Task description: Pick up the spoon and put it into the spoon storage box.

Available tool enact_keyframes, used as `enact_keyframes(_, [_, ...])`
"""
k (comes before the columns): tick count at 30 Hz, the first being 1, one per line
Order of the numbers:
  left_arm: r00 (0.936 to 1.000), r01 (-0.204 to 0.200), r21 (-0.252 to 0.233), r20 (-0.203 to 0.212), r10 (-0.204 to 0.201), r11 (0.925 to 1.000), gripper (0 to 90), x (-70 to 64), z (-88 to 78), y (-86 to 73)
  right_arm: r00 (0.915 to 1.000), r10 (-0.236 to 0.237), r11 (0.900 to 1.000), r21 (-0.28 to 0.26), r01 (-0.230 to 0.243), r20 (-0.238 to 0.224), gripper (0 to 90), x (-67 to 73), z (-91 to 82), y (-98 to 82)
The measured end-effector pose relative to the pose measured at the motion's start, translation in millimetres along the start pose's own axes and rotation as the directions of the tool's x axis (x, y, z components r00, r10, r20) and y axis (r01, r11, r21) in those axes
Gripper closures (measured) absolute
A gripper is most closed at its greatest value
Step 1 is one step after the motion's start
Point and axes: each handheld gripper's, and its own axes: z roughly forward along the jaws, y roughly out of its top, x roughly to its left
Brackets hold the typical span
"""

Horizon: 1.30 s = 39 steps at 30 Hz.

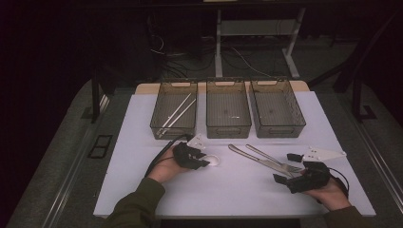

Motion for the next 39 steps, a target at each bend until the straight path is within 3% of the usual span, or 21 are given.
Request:
enact_keyframes(7, [0.9997,0.004,-0.013,0.024,-0.004,0.9999,80.3,0.0,-4.8,-0.7,1.0000,0.000,1.000,0.001,0.000,0.000,1.9,0.1,-0.1,0.0])
enact_keyframes(30, [0.9985,0.054,-0.001,-0.005,-0.054,0.9985,81.0,-1.7,-6.7,2.2,1.0000,0.001,1.000,-0.004,-0.001,-0.006,1.9,0.3,-0.5,-0.2])
enact_keyframes(39, [0.9965,0.080,-0.053,-0.021,-0.081,0.9954,81.1,2.5,-18.6,8.6,1.0000,0.001,1.000,-0.009,-0.001,-0.008,1.9,-0.5,-0.2,0.0])
